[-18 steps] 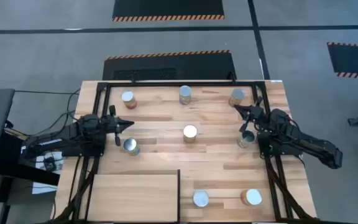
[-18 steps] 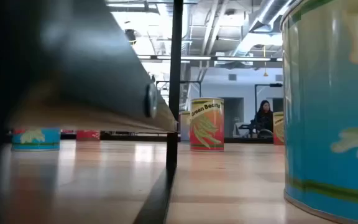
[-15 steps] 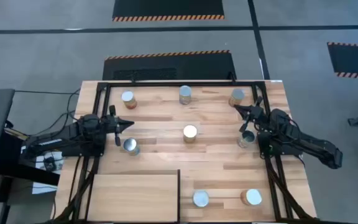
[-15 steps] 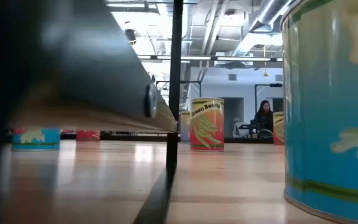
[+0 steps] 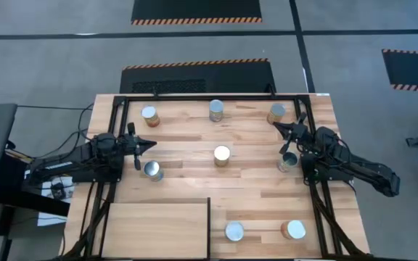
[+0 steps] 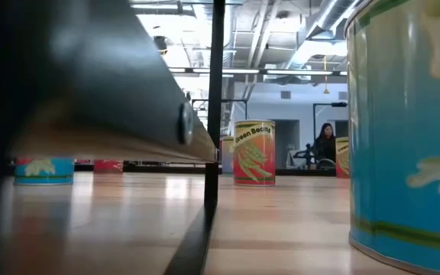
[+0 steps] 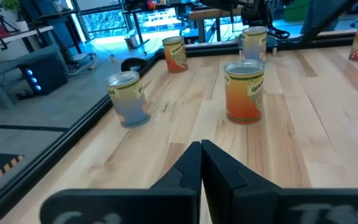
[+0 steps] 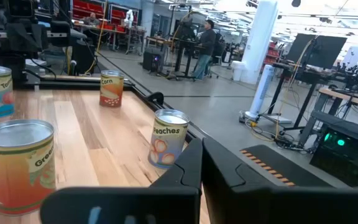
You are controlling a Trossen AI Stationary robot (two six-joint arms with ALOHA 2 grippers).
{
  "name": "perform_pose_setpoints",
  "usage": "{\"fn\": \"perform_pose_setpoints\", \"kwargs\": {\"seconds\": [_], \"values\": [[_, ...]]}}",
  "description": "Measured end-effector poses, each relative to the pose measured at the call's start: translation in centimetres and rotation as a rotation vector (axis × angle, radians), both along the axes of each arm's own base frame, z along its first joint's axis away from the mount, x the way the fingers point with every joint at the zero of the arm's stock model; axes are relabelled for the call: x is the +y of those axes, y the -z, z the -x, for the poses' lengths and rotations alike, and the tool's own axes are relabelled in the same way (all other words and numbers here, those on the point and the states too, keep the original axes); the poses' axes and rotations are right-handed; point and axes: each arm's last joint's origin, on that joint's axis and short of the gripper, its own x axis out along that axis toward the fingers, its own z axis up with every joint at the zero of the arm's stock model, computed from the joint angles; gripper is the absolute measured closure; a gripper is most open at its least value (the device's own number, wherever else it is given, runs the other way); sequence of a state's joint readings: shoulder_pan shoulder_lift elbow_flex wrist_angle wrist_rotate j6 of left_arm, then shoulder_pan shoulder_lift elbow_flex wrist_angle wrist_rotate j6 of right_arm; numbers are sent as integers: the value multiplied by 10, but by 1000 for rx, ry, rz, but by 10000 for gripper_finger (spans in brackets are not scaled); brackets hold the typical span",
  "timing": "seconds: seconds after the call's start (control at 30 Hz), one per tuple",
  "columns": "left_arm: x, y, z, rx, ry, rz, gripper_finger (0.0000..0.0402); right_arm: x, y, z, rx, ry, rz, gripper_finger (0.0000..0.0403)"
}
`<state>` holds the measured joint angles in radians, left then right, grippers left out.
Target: Pick and place cans onto a shelf
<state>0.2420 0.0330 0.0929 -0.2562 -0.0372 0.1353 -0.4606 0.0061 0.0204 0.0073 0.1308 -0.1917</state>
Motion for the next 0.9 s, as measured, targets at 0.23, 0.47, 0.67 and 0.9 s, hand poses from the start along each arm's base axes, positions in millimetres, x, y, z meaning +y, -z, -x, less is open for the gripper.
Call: {"fn": "perform_pose_setpoints", "kwargs": {"seconds": [0.23,0.47,0.67,0.9], "values": [[0,0,0,-1,0,2,401,0,0,0,0,0,0,377],[0,0,0,-1,0,1,401,0,0,0,0,0,0,377],[0,0,0,-1,0,1,401,0,0,0,0,0,0,377],[1,-1,0,27,-7,-150,401,0,0,0,0,0,0,377]]}}
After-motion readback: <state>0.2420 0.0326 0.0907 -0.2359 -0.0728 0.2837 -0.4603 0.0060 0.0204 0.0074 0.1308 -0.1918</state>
